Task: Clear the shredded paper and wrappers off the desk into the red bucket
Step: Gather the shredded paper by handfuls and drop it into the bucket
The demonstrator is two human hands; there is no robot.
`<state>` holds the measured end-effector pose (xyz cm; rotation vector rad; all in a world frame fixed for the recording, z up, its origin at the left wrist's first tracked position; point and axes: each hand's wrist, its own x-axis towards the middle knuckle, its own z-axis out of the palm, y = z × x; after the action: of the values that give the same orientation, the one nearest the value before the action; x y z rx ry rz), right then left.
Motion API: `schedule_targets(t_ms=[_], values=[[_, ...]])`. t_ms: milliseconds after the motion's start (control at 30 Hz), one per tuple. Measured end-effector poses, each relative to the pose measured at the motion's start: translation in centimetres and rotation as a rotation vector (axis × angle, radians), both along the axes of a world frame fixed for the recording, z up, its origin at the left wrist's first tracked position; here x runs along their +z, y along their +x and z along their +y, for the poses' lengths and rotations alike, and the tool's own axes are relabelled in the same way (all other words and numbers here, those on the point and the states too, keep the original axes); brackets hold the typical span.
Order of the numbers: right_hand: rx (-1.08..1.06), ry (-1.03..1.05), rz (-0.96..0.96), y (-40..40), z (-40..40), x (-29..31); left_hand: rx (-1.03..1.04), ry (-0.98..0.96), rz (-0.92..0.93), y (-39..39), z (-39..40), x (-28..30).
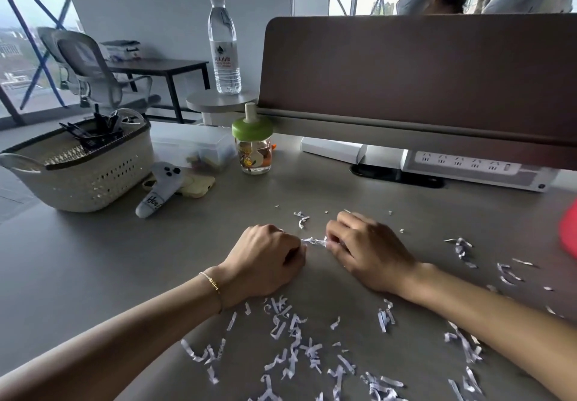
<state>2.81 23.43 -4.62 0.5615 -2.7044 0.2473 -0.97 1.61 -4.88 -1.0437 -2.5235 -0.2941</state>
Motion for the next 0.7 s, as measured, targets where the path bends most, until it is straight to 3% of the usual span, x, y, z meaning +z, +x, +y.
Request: schedule_targets(t_ms=[167,300,500,700], values=[[-0.047,0.042,0.098,1.1,0.7,-1.2,0.014,0.009,-0.040,-0.6,0.8,0.0],[-0.005,0.046,0.003,1.7,0.8,-0.4,0.045,0.080,-0.071,-0.7,2.8,0.5],[-0.069,-0.306,-0.283,2.4,3.0,2.5,0.002,0.280,-0.167,-1.4,6.8,2.6],[-0.237,-0.508,-0.253,4.2,7.5,7.0,-0.059,0.500,-0.263,-1.1,13.1,6.2]])
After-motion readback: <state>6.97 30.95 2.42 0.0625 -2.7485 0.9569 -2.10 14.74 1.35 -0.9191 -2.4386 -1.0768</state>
